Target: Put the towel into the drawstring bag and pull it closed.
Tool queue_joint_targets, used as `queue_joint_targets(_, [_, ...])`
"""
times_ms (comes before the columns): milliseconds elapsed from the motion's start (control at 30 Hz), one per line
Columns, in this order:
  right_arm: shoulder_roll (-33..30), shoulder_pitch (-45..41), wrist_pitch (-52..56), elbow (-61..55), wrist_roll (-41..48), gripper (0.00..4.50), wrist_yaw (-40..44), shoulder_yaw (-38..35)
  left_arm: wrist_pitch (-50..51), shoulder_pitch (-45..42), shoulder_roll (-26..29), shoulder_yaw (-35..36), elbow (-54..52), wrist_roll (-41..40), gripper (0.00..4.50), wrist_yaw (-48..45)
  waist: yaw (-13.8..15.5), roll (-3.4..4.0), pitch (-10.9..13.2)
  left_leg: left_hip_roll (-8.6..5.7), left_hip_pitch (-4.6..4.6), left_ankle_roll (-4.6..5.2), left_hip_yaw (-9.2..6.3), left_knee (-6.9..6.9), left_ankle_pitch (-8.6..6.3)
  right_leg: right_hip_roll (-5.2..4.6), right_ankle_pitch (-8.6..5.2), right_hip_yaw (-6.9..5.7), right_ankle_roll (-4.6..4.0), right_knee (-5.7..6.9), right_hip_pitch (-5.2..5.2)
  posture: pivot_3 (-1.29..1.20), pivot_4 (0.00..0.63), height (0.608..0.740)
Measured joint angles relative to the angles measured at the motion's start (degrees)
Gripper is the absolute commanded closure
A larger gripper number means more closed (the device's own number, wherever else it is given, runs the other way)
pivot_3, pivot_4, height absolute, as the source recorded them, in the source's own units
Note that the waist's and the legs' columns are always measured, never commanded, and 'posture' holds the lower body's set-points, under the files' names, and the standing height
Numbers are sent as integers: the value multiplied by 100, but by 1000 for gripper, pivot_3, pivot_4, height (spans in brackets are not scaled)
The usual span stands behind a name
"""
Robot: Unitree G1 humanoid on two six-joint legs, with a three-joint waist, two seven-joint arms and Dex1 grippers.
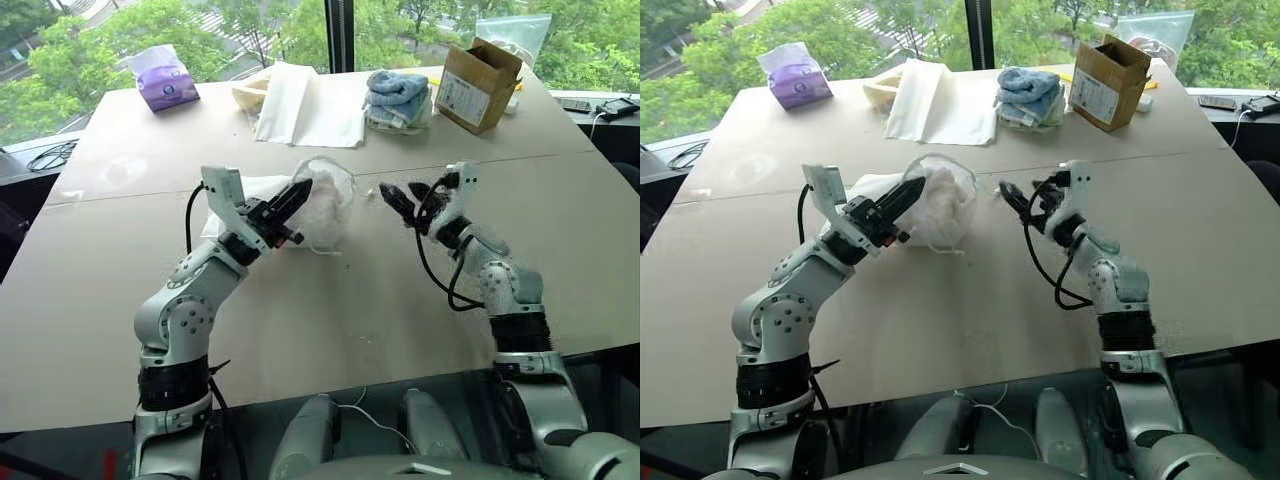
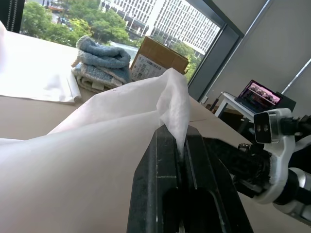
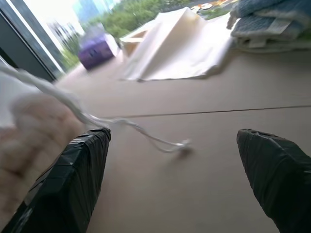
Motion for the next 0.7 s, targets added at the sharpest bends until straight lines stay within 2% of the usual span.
queue_joint_targets(67, [-248,-143,-864,523,-727,79,102,514,12,1,41,13,0,-41,4500,-22,-63,0,0,8,4,-1,10,-3,0,3,0,5,0,3,-3,0,150,740])
queue_joint_targets(133, [-307,-645,-1986,1567,-1688,79,93,1177,53,-36,77,17,1,-130,4500,-57,-151,-1,1,11,6,-1,17,-4,1,3,0,8,-1,5,-2,0,150,740])
queue_joint_targets(200, [-286,-1002,-2505,2072,-2067,79,60,1368,87,-57,102,19,-1,-177,4500,-89,-174,-5,-1,12,8,-1,18,1,1,3,1,10,-1,4,0,0,150,740])
queue_joint_targets(367, [216,-1688,-3208,3343,-2202,79,382,1404,124,24,236,90,-15,-243,4500,-140,-175,-7,-1,12,12,-1,3,1,0,4,1,-2,-1,-3,14,0,150,740])
queue_joint_targets(567, [906,-2399,-3244,4798,-1995,79,340,914,176,88,341,102,-58,-396,4500,-138,-166,-7,-1,12,13,-2,-1,3,1,3,2,-5,-3,-2,16,0,150,740])
queue_joint_targets(700, [1000,-2663,-3237,5284,-1946,79,91,626,221,155,391,116,-156,-423,4500,-124,-164,-6,-1,9,13,-2,-1,3,1,2,2,-5,-3,-3,16,0,150,740])
